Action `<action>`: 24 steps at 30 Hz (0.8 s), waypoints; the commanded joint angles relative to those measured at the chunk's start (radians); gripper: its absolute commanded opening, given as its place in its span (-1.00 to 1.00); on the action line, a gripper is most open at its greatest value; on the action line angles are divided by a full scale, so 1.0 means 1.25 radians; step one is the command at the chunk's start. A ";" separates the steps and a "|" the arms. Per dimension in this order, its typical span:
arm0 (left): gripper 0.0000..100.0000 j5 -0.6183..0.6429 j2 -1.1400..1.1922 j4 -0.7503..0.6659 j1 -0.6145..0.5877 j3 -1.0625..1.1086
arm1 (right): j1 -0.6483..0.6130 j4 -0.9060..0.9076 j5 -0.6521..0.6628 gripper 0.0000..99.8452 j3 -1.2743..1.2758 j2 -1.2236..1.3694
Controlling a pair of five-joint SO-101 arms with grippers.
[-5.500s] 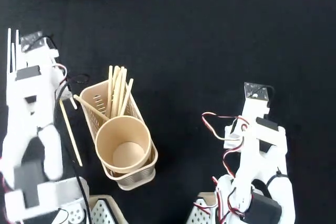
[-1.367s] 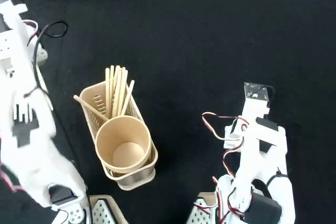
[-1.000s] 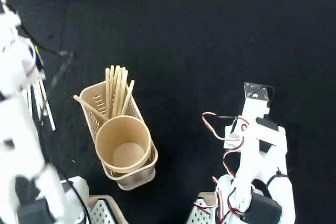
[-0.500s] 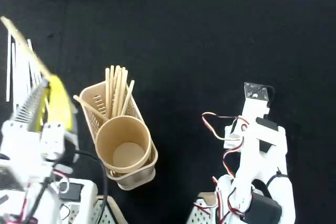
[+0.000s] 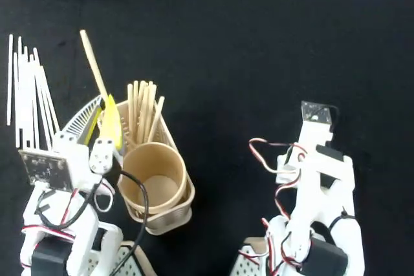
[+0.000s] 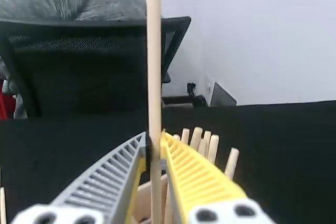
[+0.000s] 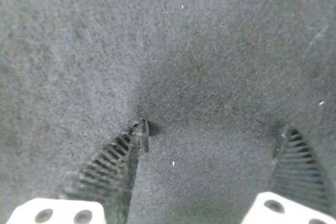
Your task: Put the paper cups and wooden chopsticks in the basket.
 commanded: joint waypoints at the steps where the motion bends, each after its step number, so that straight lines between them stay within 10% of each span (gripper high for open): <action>1: -0.62 0.082 -0.002 0.076 -0.002 -0.051 | 0.009 -0.002 0.005 -0.23 0.003 -0.010; 9: -0.58 0.075 0.070 0.273 -0.085 -0.271 | 0.009 -0.002 0.005 -0.23 0.003 -0.010; 24: -0.58 -0.038 0.921 0.393 -0.434 -0.695 | 0.009 -0.004 0.005 -0.23 0.003 -0.010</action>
